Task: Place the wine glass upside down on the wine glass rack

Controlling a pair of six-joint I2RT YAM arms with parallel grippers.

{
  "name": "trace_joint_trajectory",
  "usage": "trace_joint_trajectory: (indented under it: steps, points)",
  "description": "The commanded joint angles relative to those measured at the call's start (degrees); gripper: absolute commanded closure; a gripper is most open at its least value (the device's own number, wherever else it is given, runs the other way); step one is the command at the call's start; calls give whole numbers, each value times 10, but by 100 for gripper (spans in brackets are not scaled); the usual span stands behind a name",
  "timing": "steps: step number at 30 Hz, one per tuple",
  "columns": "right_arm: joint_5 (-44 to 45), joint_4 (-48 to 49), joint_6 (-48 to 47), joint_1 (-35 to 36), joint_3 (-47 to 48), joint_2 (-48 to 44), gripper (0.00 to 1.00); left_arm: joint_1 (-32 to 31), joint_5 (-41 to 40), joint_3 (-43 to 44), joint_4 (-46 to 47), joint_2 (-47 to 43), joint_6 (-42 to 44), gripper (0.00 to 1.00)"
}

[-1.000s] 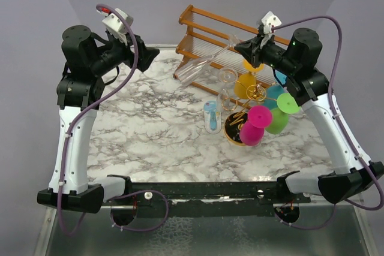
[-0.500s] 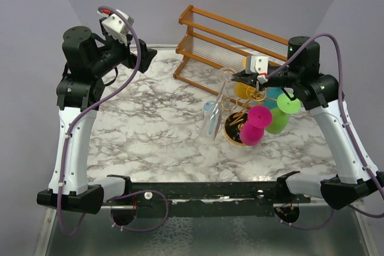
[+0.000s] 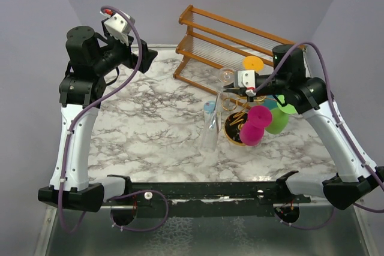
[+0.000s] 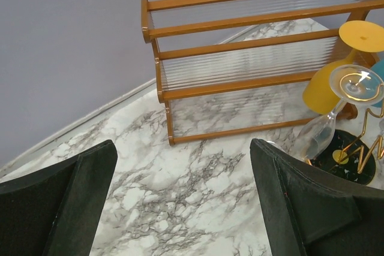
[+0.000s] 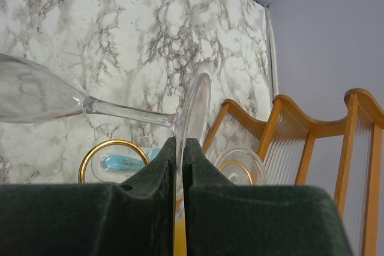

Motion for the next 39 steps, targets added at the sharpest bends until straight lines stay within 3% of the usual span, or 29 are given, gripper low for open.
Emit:
trace_joint_trajectory:
  steps: [1, 11, 39]
  points:
    - [51, 33, 14, 25, -16, -17, 99, 4, 12, -2, 22, 2, -6, 4]
    - [158, 54, 0, 63, -35, -30, 99, 5, 13, 1, 24, 5, -10, 4]
    - [280, 20, -61, 65, -40, -71, 99, 5, 23, 1, 24, 7, -3, 4]
